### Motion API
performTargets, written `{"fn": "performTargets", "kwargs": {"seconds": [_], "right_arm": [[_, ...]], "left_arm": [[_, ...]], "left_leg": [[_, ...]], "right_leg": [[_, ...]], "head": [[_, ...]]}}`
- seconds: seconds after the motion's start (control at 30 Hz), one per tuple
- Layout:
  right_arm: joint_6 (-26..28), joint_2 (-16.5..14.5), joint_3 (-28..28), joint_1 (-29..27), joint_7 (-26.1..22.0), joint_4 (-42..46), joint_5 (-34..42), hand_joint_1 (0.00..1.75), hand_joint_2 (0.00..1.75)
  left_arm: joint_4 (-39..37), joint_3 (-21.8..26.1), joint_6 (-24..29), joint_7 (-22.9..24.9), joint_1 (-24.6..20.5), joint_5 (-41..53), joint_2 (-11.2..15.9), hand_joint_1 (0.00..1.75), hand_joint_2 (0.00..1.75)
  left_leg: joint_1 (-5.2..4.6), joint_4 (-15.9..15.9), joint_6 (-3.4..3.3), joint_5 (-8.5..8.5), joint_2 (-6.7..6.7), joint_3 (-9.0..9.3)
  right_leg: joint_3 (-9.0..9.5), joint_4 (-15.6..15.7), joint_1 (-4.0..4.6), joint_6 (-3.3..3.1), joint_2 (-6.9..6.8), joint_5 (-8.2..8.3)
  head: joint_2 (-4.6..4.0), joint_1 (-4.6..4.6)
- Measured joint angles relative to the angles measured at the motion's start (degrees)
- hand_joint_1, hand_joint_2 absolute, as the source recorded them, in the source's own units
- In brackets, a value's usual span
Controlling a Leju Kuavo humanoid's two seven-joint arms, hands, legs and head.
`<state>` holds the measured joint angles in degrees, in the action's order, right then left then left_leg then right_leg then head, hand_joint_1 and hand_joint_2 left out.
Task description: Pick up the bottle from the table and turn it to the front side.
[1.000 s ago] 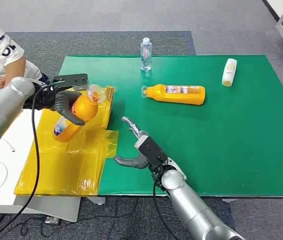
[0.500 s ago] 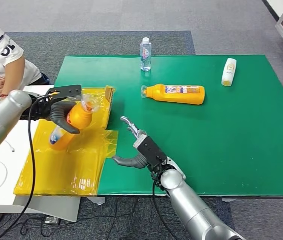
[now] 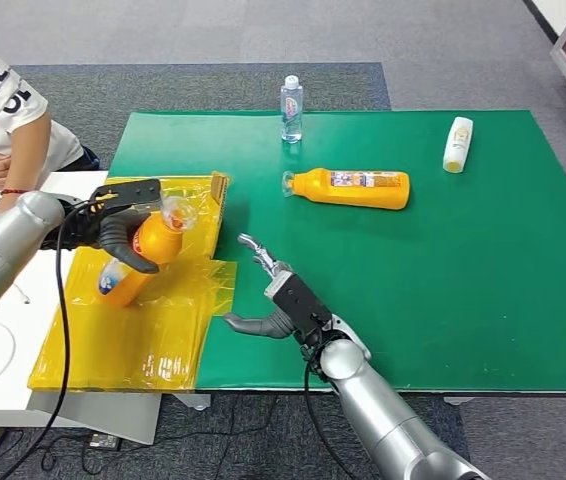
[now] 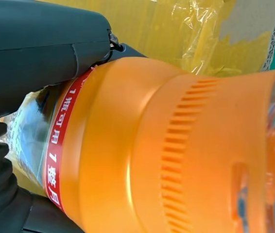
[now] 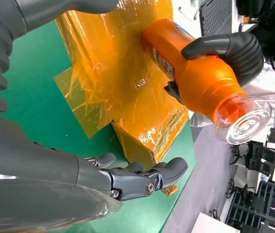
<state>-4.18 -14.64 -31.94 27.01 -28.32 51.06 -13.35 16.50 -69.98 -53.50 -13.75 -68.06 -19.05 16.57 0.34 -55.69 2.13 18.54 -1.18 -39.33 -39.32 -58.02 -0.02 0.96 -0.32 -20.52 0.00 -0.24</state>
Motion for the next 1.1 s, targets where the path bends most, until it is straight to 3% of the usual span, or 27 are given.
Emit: {"fn": "performTargets", "kwargs": {"seconds": [0.73, 0.87, 1.1], "right_arm": [[0.37, 0.0, -0.44, -0.05, 0.37, 0.0, -0.21, 0.0, 1.75], [0.39, 0.0, -0.45, -0.07, 0.4, 0.0, -0.25, 0.0, 1.75], [0.46, 0.0, -0.45, -0.1, 0.47, 0.0, -0.5, 0.0, 1.75]], "left_arm": [[0.0, -3.52, 3.35, 1.2, -0.76, 3.67, -1.08, 1.75, 1.75], [0.0, -4.05, 3.46, 1.23, -0.87, 3.78, -1.22, 0.0, 1.75], [0.0, -4.33, 3.91, 0.72, -1.15, 3.4, -1.34, 0.0, 1.75]], "left_leg": [[0.0, 0.0, 0.02, -0.02, -0.01, 0.05], [0.0, 0.0, 0.01, -0.02, -0.01, 0.05], [0.0, 0.0, 0.02, -0.02, -0.01, 0.06]], "right_leg": [[0.02, 0.0, 0.0, 0.0, 0.0, 0.0], [0.02, 0.0, -0.01, 0.0, 0.0, 0.0], [0.04, 0.0, 0.0, 0.0, 0.0, 0.0]], "head": [[0.0, 0.01], [0.0, 0.0], [0.0, 0.0]]}}
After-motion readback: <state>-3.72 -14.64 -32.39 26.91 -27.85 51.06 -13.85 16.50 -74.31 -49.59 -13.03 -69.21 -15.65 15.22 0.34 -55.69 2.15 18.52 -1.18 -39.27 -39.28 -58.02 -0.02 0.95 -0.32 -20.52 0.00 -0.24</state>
